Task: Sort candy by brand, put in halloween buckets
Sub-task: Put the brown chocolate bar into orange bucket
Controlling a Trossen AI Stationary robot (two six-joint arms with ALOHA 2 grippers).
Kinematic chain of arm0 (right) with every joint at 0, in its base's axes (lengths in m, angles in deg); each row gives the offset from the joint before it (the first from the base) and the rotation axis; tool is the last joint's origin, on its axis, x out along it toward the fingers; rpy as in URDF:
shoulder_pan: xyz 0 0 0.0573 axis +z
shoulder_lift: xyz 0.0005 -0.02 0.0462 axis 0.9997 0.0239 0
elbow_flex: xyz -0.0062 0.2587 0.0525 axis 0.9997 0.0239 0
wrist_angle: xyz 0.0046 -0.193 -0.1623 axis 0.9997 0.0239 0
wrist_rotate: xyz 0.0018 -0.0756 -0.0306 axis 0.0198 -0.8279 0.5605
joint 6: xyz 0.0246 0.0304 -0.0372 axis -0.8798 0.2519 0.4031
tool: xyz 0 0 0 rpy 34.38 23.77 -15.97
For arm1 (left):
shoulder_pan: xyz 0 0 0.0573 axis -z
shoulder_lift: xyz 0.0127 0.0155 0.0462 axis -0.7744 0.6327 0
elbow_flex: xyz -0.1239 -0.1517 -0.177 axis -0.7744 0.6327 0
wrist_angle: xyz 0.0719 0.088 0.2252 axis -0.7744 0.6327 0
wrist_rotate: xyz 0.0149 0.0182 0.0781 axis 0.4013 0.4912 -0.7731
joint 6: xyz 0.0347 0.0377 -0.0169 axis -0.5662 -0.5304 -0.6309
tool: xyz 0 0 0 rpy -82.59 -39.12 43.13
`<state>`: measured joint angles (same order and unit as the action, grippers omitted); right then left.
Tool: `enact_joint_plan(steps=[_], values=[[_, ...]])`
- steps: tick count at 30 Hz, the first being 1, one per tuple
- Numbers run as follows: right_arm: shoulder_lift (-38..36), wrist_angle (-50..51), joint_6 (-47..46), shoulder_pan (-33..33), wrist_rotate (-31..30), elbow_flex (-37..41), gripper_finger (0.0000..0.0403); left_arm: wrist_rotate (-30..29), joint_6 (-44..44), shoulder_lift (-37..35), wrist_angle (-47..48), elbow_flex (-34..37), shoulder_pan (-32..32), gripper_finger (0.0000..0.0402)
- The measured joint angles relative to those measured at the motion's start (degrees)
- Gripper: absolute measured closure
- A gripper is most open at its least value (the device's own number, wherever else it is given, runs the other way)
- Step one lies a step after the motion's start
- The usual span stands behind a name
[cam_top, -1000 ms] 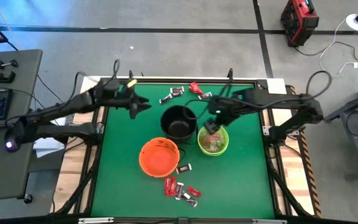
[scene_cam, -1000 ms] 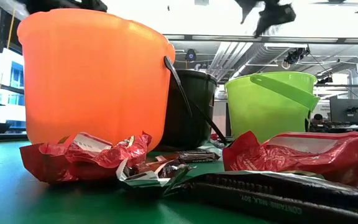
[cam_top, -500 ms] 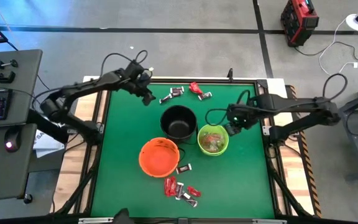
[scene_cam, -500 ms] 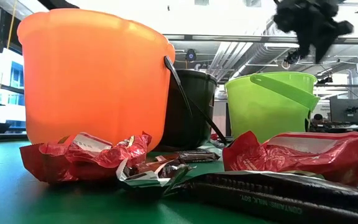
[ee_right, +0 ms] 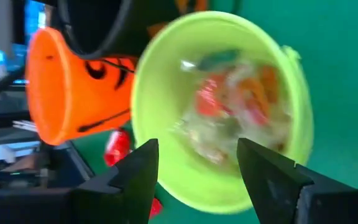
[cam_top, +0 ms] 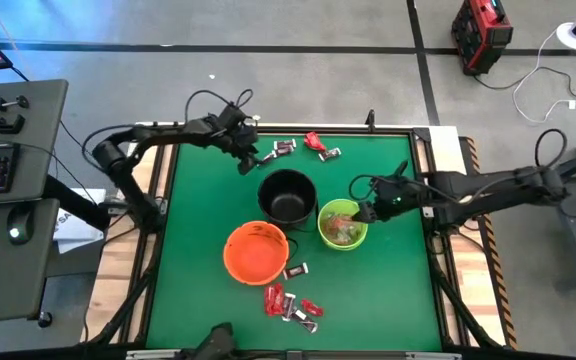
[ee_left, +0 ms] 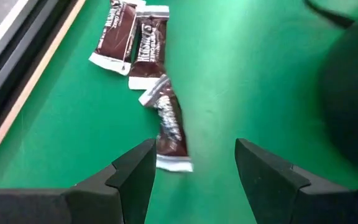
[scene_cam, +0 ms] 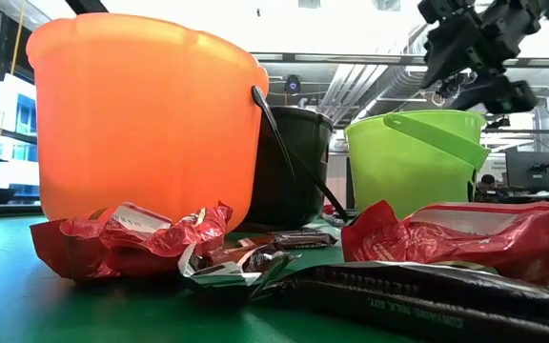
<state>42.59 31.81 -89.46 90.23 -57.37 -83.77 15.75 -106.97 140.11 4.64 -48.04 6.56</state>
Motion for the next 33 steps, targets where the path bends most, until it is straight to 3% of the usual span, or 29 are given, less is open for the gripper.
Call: enact_joint_plan(steps=[8, 25, 29, 33], values=[[2.86, -5.59, -0.61, 1.07, -1.53, 1.03, 0.0192, -5.27, -5.92, 6.34, -4.19, 0.02, 0.13, 0.0194], [4.77, -6.35, -2.99, 1.47, -2.34, 1.03, 0.0192, -4.38, -19.74, 9.1, -10.15, 0.07, 2.32, 0.02], [4.77, -6.35, -2.9, 1.47, -2.34, 1.03, 0.0192, -5.46, -18.89, 9.1, -9.48, 0.07, 2.34, 0.0243], [4.77, -6.35, -1.4, 1.47, -2.44, 1.03, 0.0192, -6.86, -14.14, 8.24, -5.5, -0.04, 2.54, 0.0337]])
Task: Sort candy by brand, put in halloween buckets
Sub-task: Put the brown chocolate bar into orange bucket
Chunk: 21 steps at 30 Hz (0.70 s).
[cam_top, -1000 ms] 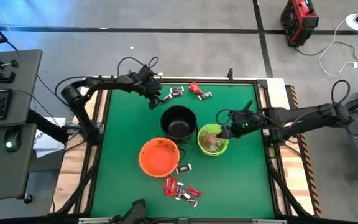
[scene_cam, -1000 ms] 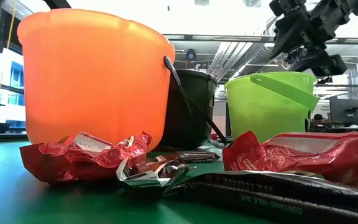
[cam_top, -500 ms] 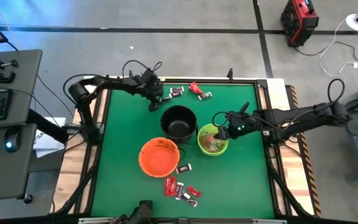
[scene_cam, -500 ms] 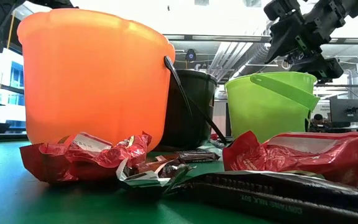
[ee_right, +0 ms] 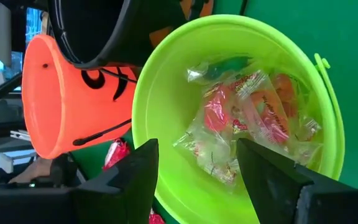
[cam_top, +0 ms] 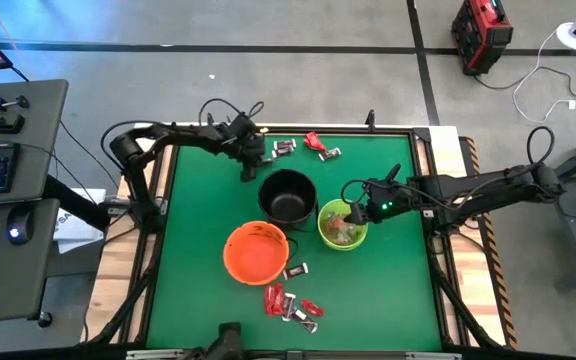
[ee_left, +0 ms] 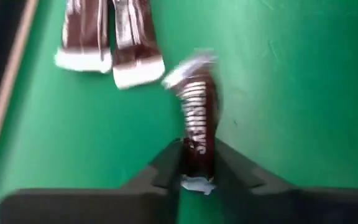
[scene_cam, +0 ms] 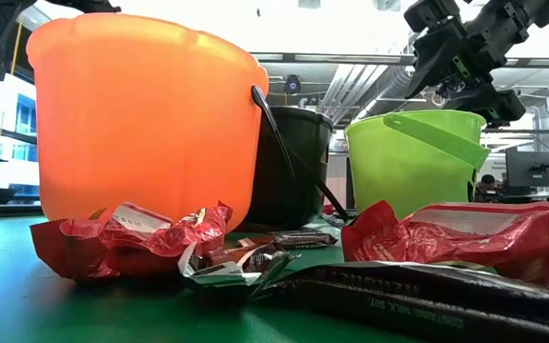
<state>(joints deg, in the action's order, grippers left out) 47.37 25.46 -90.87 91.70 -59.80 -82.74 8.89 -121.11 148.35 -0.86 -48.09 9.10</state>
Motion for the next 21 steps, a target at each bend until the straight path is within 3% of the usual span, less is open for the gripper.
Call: enact_joint_plan(steps=[3, 8, 14, 17, 21], values=[[0.0, 0.0, 1.64, 0.0, -0.78, 0.0, 0.0192, -0.6, 4.78, -2.54, 6.0, 0.11, -0.33, 0.0388], [0.0, -0.01, 4.61, -0.02, -2.15, 0.0, 0.0192, -3.45, 9.19, -11.39, 13.4, 0.09, -0.35, 0.038], [0.0, 0.02, 9.71, 0.0, -2.8, 0.0, 0.0192, -3.79, 19.73, -27.51, 25.81, 0.11, 0.59, 0.0396], [0.0, 0.09, 10.64, 0.0, -5.7, 0.0, 0.0192, -3.63, 25.62, -35.95, 30.59, 0.11, 4.09, 0.0395], [0.0, 0.13, 11.74, -0.02, -9.13, 0.0, 0.0192, -3.35, 32.56, -46.3, 33.41, 0.11, 13.43, 0.0396]])
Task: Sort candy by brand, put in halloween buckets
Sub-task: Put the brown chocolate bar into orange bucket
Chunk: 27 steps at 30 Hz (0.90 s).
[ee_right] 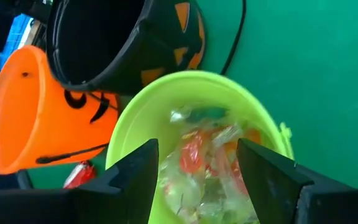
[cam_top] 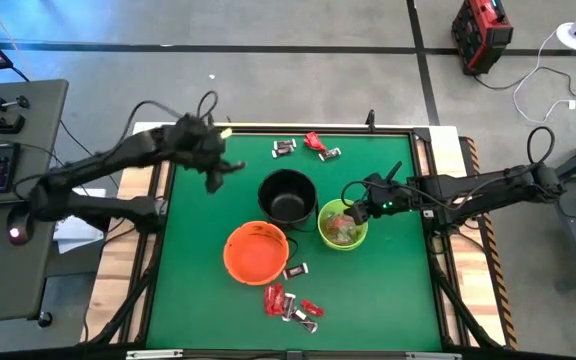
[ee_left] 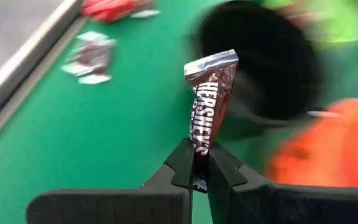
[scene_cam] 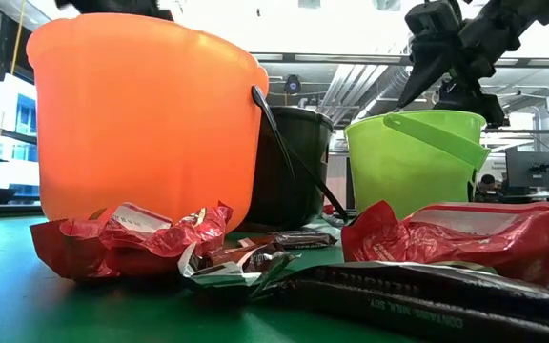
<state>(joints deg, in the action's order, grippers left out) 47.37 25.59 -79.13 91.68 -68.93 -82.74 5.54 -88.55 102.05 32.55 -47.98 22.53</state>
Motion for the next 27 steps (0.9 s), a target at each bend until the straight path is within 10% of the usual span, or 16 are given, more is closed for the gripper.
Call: enact_joint_plan(steps=[6, 13, 27], values=[[0.0, 0.17, 3.08, 0.02, -0.46, 0.0, 0.0192, 0.46, 13.52, -7.33, -0.02, 0.0, 21.4, 0.0396], [0.0, 0.35, 6.17, 0.0, -0.53, -0.02, 0.0192, -7.01, 20.4, 0.24, -5.07, 0.0, 41.55, 0.0382], [0.0, 0.39, 6.28, 0.01, 1.09, -0.02, 0.0192, -7.1, 23.5, 9.97, -9.89, -0.01, 43.55, 0.0227]])
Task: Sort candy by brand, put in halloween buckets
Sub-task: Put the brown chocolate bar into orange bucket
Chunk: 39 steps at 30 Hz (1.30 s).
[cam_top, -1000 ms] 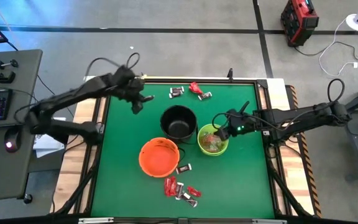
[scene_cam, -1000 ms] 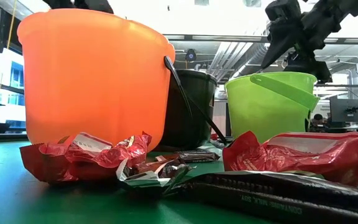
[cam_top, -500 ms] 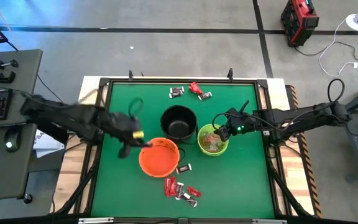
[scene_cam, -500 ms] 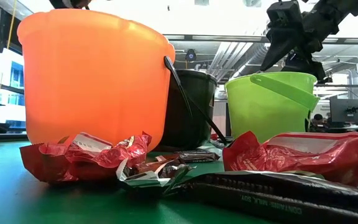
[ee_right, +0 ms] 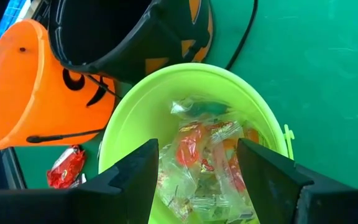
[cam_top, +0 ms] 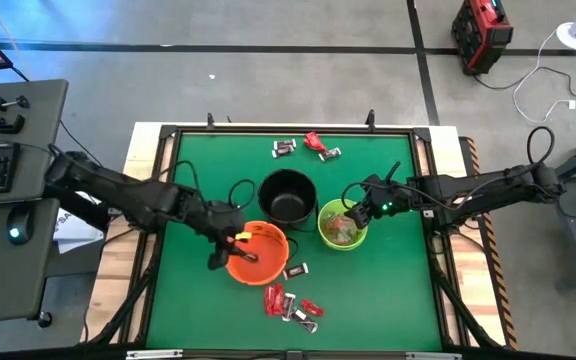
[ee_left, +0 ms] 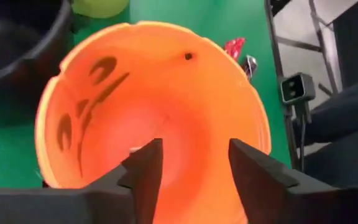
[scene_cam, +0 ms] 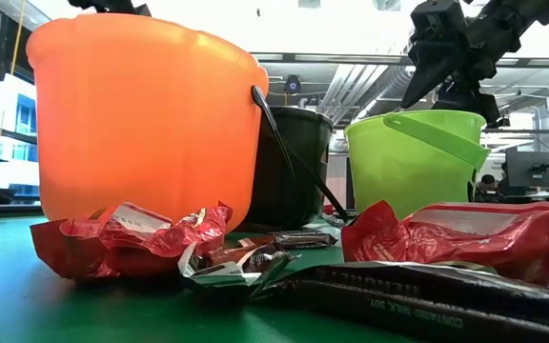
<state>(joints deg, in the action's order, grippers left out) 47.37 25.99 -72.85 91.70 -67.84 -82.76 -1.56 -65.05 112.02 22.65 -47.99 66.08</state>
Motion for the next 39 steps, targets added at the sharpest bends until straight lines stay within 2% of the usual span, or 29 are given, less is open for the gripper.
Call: enact_joint_plan(steps=[1, 4, 7, 10, 13, 15, 18, 21, 28, 33, 39], values=[[0.0, 0.0, 0.01, 0.0, 0.01, 0.0, 0.0192, 0.38, 0.14, -0.45, 0.23, -0.14, -0.25, 0.0218], [0.0, 0.0, -0.07, -0.01, 0.02, 0.0, 0.0192, 6.49, 2.54, -2.13, 0.62, -2.2, -1.07, 0.0205], [0.0, 0.11, -0.01, 0.01, 0.02, 0.0, 0.0192, 8.67, 7.28, -4.47, -0.05, -3.68, 0.91, 0.0221], [0.0, 0.42, -0.01, -0.01, 0.02, 0.0, 0.0192, 6.58, 11.02, -4.91, 2.42, -3.61, 7.1, 0.0273], [0.0, 0.43, 0.01, 0.0, 0.03, 0.0, 0.0192, 4.06, 13.31, -2.96, 5.04, -3.53, 15.25, 0.0358], [0.0, 0.48, 0.34, -0.01, 0.02, 0.0, 0.0192, 2.03, 13.67, -0.8, 4.87, -3.0, 19.78, 0.0389], [0.0, 0.52, 2.21, -0.01, 0.02, -0.02, 0.0192, -3.75, 14.4, 2.95, 2.77, -1.34, 23.77, 0.0388], [0.0, 0.56, 2.74, -0.01, 0.02, 0.0, 0.0192, -6.34, 11.52, 6.92, 1.55, -0.96, 24.07, 0.0399], [0.02, 2.13, 2.57, -0.01, 0.04, -0.01, 0.0192, -7.02, 2.2, 12.04, -7.09, -0.95, 22.29, 0.0401], [0.02, 2.72, 2.57, -0.01, 0.04, -0.02, 0.0192, -7.64, -1.05, 15.91, -7.04, -0.95, 20.4, 0.0401], [0.02, 2.73, 2.57, -0.01, 0.05, -0.02, 0.0192, -9.02, -1.65, 16.18, -6.4, -0.95, 19.28, 0.0401]])
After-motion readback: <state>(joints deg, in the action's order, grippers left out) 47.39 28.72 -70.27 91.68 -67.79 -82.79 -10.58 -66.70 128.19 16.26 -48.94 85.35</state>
